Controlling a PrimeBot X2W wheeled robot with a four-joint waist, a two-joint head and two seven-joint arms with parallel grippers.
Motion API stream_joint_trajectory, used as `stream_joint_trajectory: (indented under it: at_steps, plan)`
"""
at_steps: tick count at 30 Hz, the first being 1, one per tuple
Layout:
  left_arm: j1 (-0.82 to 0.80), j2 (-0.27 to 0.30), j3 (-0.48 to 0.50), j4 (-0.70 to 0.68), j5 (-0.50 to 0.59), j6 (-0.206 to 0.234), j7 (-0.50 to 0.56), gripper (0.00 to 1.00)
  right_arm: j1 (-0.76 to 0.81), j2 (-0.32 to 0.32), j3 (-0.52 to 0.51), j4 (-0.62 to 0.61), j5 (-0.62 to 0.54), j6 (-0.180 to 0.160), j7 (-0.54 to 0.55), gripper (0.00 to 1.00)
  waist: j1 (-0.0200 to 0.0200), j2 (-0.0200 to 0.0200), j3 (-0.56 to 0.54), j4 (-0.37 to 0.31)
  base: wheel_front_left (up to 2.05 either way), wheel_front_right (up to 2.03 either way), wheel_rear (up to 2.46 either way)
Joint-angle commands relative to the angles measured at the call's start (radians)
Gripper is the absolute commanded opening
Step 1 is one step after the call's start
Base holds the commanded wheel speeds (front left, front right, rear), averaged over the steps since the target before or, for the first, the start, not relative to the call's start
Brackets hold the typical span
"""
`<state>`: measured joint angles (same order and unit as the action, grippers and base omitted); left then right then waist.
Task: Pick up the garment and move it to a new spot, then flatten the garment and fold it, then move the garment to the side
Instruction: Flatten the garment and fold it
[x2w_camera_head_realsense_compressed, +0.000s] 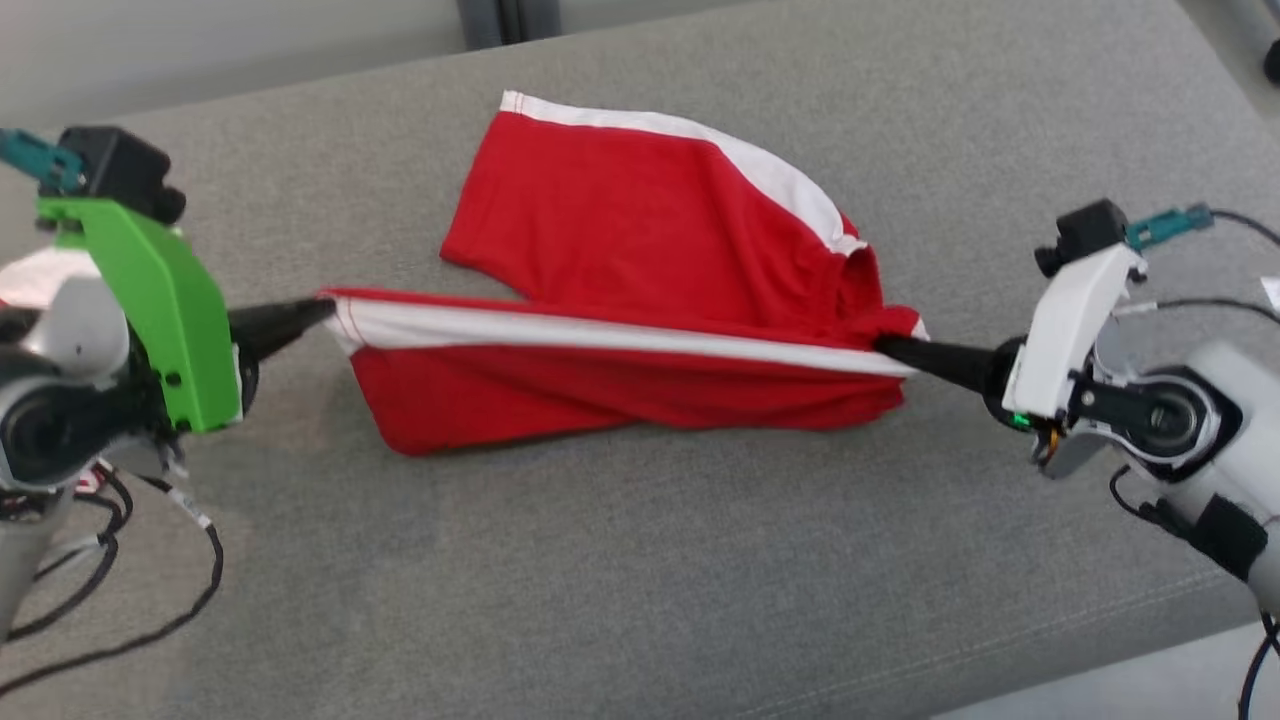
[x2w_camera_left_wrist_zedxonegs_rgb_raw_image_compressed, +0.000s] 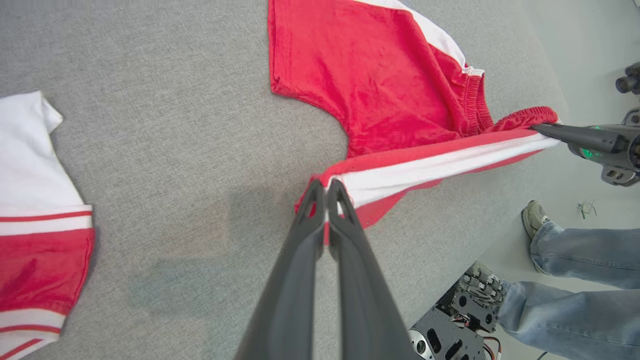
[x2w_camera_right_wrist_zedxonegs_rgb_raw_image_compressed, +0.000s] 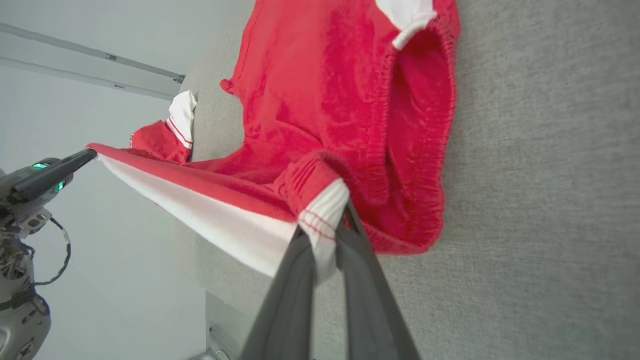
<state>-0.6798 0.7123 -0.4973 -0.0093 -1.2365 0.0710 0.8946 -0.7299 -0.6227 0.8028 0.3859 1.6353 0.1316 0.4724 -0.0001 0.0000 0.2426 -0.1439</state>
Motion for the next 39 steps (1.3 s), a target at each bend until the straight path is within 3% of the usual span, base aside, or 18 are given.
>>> stream_joint_trajectory:
  at_steps: [1,6,14,21,33,34,35,36,38,39]
  plan:
    - [-0.05,-0.003,-0.005,0.03,0.016,0.006,0.018,0.0,-0.043,0.007,0.005,0.022,0.013,-0.002,0.037,0.0,0.0001,0.0,0.14,-0.043,0.0,0.0,0.0]
    - [-0.23,-0.048,-0.028,0.14,0.049,-0.001,0.079,0.0,-0.222,0.05,0.002,0.123,0.097,-0.002,0.175,0.0,0.0001,0.0,0.23,-0.053,0.0,0.0,0.0]
    - [-0.453,-0.128,-0.039,0.3,0.109,-0.035,0.058,0.0,-0.41,0.095,0.027,0.277,0.195,-0.001,0.261,0.0,0.0001,0.0,0.314,-0.064,0.0,0.0,0.0]
    - [-0.579,-0.179,-0.035,0.407,0.144,-0.097,-0.006,0.0,-0.449,0.097,0.042,0.28,0.26,-0.001,0.25,0.0,0.0001,0.0,0.35,-0.095,0.0,0.0,0.0]
    - [-0.68,-0.226,-0.056,0.601,0.216,-0.149,-0.117,0.0,-0.513,0.122,0.085,0.271,0.361,-0.001,0.173,0.02,0.0001,0.0,0.391,-0.146,0.0,0.0,0.0]
    - [-0.681,-0.231,-0.06,0.614,0.218,-0.153,-0.126,0.0,-0.517,0.124,0.092,0.273,0.366,-0.001,0.168,0.24,0.0001,0.0,0.391,-0.147,0.0,0.0,0.0]
    - [-0.682,-0.238,-0.062,0.628,0.219,-0.16,-0.14,0.0,-0.522,0.126,0.104,0.274,0.37,-0.001,0.162,0.38,0.0001,0.0,0.39,-0.148,0.0,0.0,0.0]
    - [-0.682,-0.245,-0.063,0.638,0.216,-0.166,-0.15,0.0,-0.526,0.128,0.109,0.275,0.374,-0.001,0.155,0.96,0.0001,0.0,0.388,-0.149,0.0,0.0,0.0]
    - [-0.675,-0.255,-0.067,0.66,0.204,-0.178,-0.166,1.0,-0.531,0.125,0.122,0.281,0.385,-0.001,0.139,1.0,0.0001,0.0,0.378,-0.149,0.0,0.0,0.0]
    - [-0.673,-0.258,-0.07,0.671,0.203,-0.184,-0.174,1.0,-0.529,0.122,0.132,0.283,0.392,-0.001,0.135,1.0,0.0001,0.0,0.37,-0.149,0.0,0.0,0.0]
